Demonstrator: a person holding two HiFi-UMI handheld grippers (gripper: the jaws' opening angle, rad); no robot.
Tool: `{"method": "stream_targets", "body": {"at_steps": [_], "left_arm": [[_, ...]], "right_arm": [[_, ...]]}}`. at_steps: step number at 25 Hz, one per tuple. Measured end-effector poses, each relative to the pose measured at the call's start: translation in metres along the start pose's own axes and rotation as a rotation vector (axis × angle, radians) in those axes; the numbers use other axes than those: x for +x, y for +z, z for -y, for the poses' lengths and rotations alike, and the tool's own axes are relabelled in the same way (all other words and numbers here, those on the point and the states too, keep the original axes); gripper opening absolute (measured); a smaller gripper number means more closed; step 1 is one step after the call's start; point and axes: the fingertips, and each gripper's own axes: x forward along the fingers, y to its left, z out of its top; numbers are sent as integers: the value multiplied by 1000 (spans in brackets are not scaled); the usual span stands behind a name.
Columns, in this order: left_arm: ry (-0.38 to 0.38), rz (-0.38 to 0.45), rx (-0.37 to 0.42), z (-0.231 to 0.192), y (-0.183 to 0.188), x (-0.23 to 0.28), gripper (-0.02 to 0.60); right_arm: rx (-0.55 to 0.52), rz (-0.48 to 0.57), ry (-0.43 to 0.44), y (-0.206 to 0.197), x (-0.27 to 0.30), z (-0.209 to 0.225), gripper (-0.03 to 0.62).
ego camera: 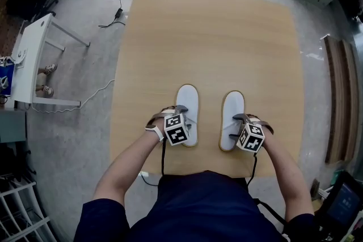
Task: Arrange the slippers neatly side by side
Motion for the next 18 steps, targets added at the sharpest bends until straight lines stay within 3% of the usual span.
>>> {"method": "stream_targets", "body": {"at_steps": [6, 18], "left_arm": [[1, 22, -40, 15, 17, 15, 273], [15, 46, -33, 46, 42, 38, 270]], "right_arm": [[-14, -2, 11, 2, 10, 3, 333], [-63, 1, 28, 25, 29, -11, 333]]}}
